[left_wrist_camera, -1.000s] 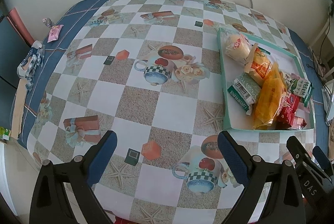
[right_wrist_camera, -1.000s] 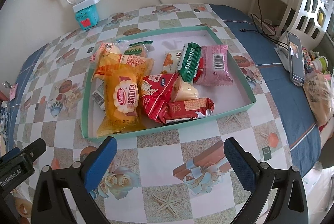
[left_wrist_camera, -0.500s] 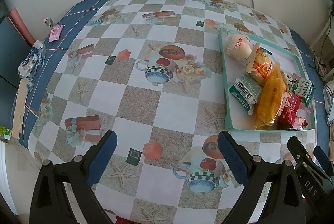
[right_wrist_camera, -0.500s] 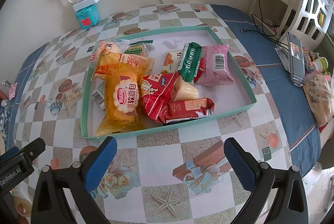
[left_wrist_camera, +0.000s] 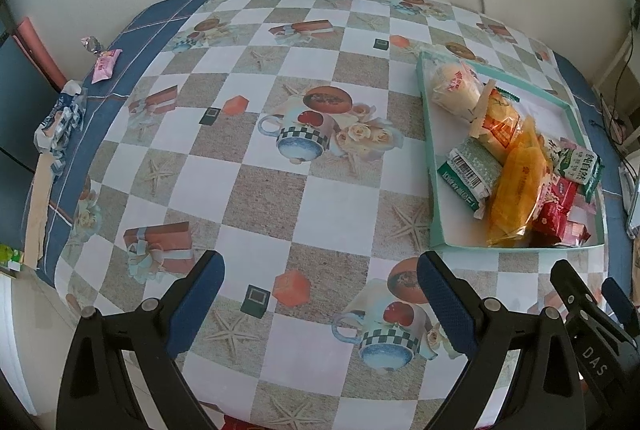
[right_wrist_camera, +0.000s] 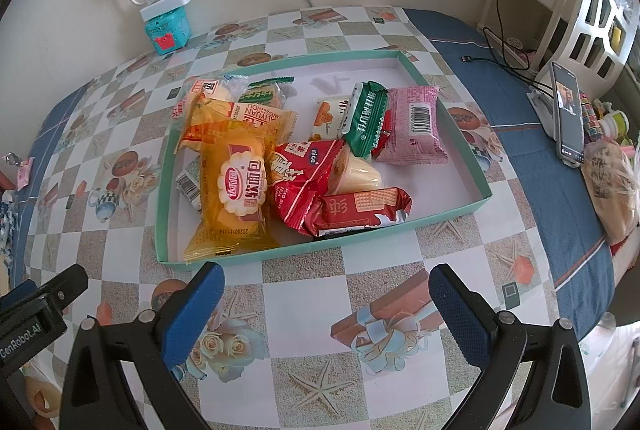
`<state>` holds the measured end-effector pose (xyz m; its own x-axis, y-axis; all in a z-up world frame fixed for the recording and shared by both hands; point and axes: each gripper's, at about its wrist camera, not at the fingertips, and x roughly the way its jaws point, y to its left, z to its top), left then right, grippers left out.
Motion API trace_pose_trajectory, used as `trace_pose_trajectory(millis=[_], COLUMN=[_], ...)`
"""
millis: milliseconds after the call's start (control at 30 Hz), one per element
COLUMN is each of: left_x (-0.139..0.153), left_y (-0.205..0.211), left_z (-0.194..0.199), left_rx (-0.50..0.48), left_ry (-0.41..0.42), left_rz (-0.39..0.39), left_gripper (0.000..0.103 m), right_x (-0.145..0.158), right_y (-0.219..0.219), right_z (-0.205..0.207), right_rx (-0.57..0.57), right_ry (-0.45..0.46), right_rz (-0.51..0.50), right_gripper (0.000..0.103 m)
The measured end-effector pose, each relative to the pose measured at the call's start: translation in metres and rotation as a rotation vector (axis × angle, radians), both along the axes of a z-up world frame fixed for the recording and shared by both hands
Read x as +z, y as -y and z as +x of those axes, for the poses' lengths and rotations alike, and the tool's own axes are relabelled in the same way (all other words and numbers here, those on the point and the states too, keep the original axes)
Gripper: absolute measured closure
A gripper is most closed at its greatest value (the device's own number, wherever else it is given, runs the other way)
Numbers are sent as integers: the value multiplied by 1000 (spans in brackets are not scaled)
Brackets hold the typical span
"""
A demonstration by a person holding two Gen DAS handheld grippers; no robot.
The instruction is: Organize snacks
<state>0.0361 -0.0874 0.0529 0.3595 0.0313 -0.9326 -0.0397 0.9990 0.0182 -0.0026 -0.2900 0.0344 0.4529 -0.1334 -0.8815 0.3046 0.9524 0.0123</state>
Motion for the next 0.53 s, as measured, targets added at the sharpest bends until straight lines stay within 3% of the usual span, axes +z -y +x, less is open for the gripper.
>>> trace_pose_trajectory(millis=[533], left_x=[6], left_y=[-2], left_z=[-4], left_rx=[13], left_ry=[48], left_rz=[63], left_gripper=[6], right_x=[0], right_y=[-2], right_z=[-1], right_rx=[3], right_ry=[-2], right_rz=[1], right_gripper=[0])
